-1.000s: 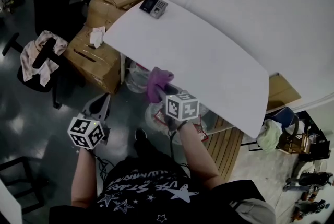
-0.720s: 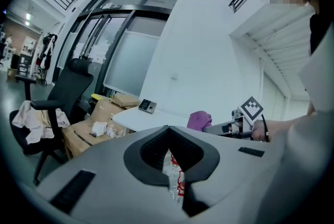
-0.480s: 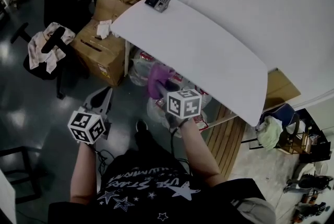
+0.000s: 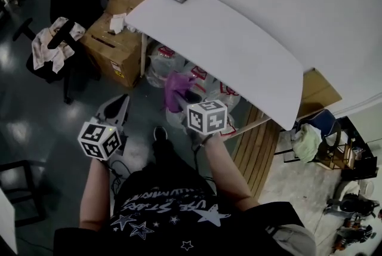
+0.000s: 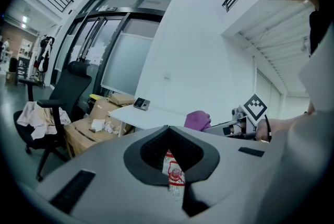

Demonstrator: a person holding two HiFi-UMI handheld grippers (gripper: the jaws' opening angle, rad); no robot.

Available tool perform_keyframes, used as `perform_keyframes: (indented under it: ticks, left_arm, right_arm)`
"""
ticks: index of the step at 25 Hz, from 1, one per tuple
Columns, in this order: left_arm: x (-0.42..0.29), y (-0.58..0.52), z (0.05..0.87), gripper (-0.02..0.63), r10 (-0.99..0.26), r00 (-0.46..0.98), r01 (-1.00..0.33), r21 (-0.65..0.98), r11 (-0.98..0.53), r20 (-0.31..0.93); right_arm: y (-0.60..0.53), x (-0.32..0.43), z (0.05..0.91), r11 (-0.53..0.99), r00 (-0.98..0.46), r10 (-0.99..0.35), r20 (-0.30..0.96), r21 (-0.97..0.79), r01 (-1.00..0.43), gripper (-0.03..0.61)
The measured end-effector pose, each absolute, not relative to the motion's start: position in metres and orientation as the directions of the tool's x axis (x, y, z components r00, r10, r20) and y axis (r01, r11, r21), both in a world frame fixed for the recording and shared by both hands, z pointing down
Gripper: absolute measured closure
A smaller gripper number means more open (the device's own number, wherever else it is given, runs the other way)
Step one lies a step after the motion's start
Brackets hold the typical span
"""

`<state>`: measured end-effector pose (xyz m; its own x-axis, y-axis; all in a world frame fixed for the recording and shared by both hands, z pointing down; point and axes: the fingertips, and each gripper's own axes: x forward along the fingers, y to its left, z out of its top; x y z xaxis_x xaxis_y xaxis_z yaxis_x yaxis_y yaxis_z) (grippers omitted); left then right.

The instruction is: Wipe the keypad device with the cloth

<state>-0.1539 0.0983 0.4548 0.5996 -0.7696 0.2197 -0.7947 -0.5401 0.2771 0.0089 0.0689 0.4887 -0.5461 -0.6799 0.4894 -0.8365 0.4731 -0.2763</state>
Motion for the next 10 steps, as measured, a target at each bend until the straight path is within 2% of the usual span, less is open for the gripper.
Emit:
perform_keyframes:
  ticks: [10]
  left_arm:
    - [-0.159,0.119,0.462,0.607,-0.760,0.614,-0.784,0.280,-0.554,0.215]
  right_arm:
    - [0.094,0.002,0.494,0.475,-0.544,-0.681,0.490,-0.270,-0.838,0.480]
